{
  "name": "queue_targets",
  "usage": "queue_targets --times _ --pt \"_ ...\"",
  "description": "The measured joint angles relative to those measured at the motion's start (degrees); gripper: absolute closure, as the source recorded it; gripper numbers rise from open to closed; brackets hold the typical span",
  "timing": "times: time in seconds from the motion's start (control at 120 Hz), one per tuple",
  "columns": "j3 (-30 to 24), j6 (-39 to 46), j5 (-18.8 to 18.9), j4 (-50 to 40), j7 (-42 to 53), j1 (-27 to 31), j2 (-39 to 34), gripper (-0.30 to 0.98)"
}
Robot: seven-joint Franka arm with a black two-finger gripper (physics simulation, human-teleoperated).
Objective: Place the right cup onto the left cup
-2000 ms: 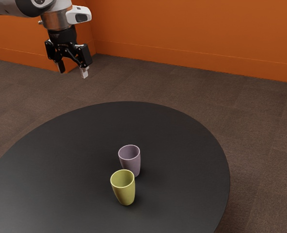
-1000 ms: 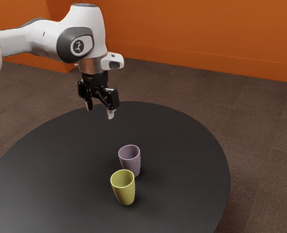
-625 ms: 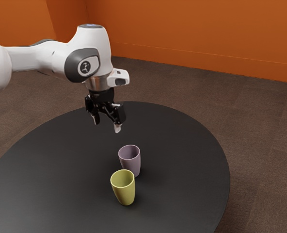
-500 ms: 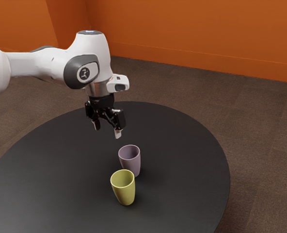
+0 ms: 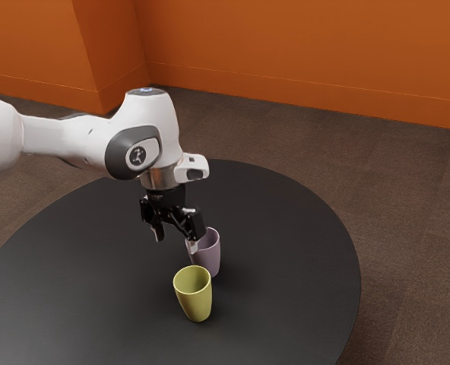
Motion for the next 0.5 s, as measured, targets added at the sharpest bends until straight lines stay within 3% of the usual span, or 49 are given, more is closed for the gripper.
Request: queue_targets --times 0.5 --pt "-1.16 3.26 -0.89 -4.01 -4.63 -0.20 -0.06 0.00"
